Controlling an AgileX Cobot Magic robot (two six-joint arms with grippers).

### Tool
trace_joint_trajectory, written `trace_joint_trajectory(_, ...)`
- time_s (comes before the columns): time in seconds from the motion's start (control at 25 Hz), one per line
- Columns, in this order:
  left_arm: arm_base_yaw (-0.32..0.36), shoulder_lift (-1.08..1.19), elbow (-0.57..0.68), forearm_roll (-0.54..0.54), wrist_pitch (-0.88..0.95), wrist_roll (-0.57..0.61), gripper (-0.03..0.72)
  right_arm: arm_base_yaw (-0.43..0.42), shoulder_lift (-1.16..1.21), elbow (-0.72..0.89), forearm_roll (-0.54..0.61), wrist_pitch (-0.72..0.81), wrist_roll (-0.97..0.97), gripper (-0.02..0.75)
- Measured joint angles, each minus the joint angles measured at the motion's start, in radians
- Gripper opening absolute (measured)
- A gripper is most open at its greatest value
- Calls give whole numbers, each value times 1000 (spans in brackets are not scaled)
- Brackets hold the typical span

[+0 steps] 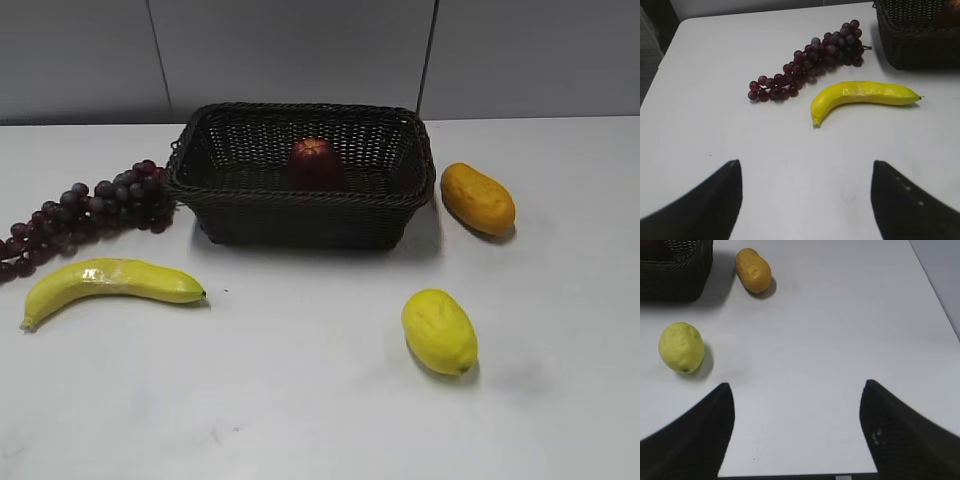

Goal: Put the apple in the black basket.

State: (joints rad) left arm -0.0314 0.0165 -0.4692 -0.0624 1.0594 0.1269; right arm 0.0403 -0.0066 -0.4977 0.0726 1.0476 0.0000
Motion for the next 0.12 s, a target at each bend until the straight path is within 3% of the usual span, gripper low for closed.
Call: trace_joint_trajectory(0.12,0,0,0,0,0,0,589,0,-1,0,0,0,0,590)
